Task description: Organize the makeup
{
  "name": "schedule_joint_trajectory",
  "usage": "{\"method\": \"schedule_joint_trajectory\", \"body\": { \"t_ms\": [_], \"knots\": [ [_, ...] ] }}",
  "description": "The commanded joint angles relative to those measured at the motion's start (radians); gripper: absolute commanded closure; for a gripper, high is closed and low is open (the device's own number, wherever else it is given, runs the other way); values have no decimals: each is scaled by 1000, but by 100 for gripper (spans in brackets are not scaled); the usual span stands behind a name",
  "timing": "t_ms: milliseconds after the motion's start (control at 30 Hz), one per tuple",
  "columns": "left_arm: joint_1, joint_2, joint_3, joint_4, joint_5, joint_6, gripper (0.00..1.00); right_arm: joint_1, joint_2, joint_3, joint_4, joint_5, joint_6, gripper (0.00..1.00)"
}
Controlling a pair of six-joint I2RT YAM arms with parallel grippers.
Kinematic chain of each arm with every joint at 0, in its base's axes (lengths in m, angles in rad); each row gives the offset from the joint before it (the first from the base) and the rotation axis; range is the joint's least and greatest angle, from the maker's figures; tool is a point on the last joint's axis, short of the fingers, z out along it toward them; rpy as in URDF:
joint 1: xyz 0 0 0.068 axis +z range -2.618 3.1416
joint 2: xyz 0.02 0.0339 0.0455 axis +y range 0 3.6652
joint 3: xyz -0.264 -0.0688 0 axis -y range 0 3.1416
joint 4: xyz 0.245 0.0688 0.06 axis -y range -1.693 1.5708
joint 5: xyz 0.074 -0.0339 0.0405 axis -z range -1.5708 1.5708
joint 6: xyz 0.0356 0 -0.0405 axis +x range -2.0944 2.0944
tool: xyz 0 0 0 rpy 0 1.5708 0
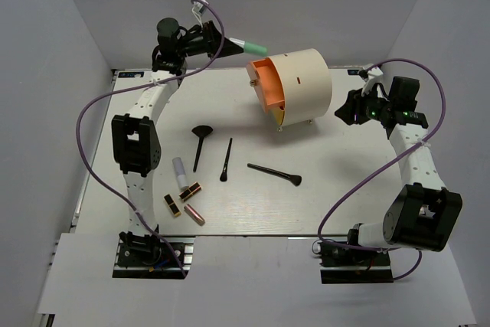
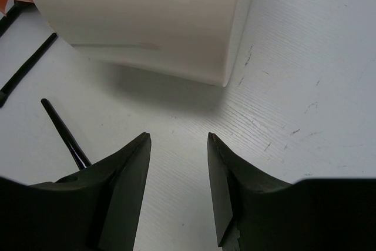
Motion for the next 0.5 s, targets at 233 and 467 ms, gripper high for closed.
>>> {"method": "schedule_joint_trajectory", "body": {
  "t_ms": [233, 467],
  "knots": [
    [-49, -11, 45, 26, -13, 173, 97, 1, -6, -8, 49, -20, 16, 50],
    [-90, -43, 43, -231, -132, 461, 99, -1, -12, -11, 56, -17, 20, 50]
  ]
}}
